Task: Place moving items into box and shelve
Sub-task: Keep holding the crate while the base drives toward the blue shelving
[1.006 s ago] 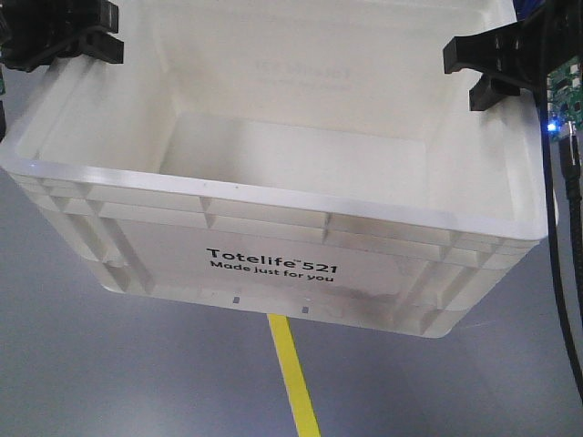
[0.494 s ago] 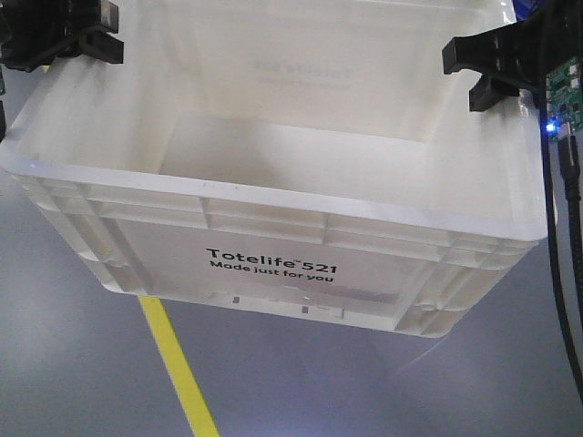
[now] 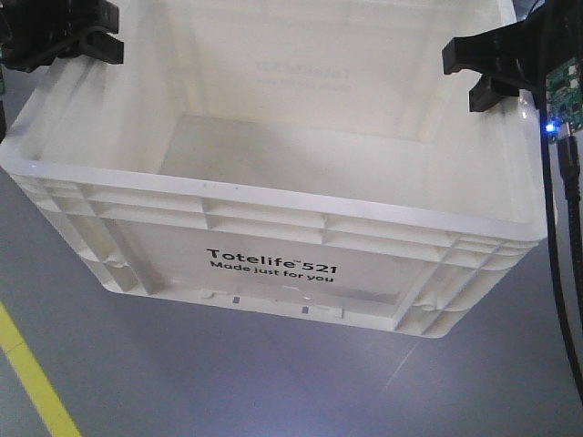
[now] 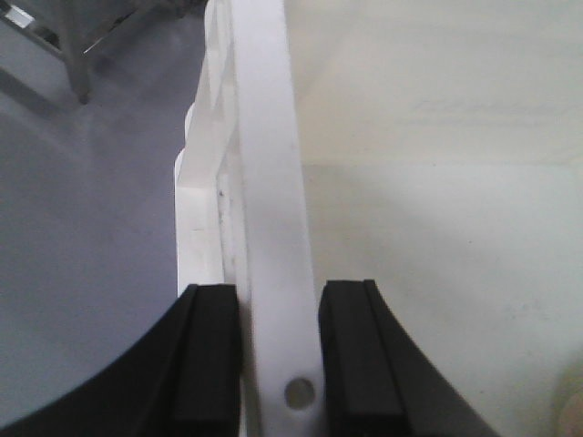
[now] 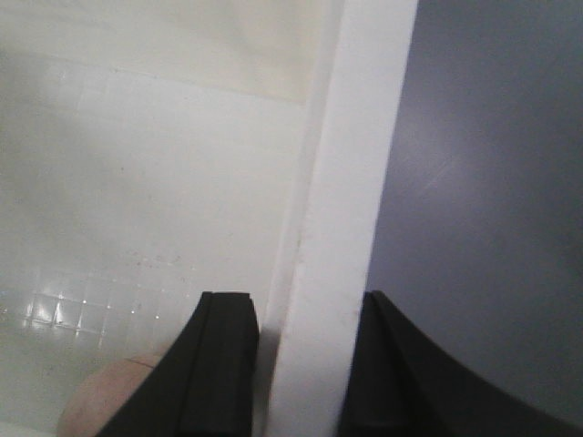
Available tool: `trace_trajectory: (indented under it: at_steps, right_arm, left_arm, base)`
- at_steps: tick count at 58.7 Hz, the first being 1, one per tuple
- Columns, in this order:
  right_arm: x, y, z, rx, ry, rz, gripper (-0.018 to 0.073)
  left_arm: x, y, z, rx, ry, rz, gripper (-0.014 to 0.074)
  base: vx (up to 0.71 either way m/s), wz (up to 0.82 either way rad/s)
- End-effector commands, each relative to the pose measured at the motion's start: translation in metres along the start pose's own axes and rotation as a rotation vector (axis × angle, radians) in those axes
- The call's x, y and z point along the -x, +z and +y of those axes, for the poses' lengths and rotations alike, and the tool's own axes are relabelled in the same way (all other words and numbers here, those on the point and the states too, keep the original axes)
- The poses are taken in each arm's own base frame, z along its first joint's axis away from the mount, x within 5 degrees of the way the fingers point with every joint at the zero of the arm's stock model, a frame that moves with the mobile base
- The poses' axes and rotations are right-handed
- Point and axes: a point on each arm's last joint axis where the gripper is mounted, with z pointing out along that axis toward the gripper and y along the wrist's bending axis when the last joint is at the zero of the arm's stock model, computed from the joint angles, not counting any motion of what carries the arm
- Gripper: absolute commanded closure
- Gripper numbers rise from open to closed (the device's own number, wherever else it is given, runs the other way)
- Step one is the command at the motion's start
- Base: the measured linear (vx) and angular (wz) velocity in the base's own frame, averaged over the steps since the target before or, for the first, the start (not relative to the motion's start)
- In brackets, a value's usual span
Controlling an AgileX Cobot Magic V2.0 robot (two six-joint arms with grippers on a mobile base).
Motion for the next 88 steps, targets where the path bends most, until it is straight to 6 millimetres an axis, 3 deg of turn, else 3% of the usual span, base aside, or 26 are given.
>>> trace_trajectory:
  at_steps: [1,88]
  right_arm:
    - [0.0121,-0.03,0.0087,0.109,-0.004,-0.191,0.0564]
    - [0.0121,-0.0304,0.0086,0.109,-0.005,-0.192,0.0564]
  left_arm:
    - [0.0194,-0.0333,-0.0247,-0.128,-0.042,-0.204,0.0596]
    - [0.0194,-0.0333,-0.0247,-0.129,-0.042,-0.204,0.0596]
  base:
    - [0.44,-0.46]
    - [0.44,-0.45]
